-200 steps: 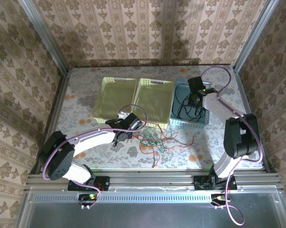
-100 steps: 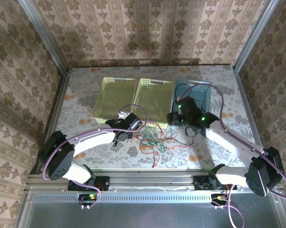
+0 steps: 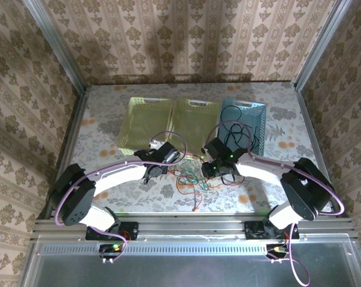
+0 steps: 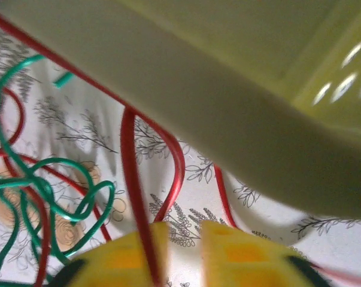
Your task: Untangle the cables
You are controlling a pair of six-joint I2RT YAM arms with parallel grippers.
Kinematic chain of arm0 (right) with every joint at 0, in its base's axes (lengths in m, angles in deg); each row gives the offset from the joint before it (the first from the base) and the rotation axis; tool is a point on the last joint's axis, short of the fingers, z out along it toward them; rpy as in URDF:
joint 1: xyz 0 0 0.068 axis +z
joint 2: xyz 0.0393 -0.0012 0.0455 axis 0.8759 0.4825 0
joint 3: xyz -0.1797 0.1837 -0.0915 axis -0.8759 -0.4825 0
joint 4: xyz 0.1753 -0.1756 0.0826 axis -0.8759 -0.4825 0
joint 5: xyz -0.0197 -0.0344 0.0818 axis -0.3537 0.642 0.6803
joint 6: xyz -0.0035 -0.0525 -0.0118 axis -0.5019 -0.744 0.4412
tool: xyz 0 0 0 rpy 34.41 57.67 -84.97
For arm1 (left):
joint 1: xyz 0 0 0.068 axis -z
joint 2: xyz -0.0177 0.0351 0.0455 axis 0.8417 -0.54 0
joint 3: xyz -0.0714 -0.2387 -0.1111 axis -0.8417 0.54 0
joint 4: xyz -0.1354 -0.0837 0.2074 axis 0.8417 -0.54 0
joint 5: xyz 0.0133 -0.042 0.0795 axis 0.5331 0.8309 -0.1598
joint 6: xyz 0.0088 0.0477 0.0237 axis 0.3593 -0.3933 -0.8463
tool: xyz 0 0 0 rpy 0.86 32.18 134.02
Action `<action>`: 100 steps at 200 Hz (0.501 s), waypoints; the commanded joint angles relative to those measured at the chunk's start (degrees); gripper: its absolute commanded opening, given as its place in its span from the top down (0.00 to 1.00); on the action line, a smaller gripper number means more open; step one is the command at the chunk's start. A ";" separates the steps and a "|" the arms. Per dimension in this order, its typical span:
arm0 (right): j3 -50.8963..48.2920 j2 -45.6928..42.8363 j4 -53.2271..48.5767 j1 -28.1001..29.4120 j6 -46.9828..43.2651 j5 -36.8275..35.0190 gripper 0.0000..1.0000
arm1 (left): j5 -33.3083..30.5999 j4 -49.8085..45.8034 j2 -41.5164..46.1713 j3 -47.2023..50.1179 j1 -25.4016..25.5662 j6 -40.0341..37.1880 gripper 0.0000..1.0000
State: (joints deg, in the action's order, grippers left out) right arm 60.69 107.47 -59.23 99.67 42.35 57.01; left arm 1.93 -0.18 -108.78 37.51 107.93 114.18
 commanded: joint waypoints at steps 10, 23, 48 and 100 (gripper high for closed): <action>-0.02 -3.52 -2.32 -0.33 1.56 -7.42 0.98 | -7.45 -8.20 1.05 -2.19 0.24 5.70 1.00; -1.09 -6.80 -5.10 -0.87 3.47 -13.39 1.00 | -11.39 -14.83 1.02 -2.98 -0.57 12.22 1.00; -3.26 -14.78 -10.97 -3.05 9.95 -22.36 1.00 | -13.51 -23.36 1.73 -2.59 -3.85 21.28 1.00; -7.52 -30.85 -17.15 -6.71 20.88 -28.96 1.00 | -11.76 -21.96 7.24 1.83 -6.78 26.04 1.00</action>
State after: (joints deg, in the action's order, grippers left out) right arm 54.59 82.72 -70.57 93.23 56.25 35.54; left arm -8.74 -19.59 -104.17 37.34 102.18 135.14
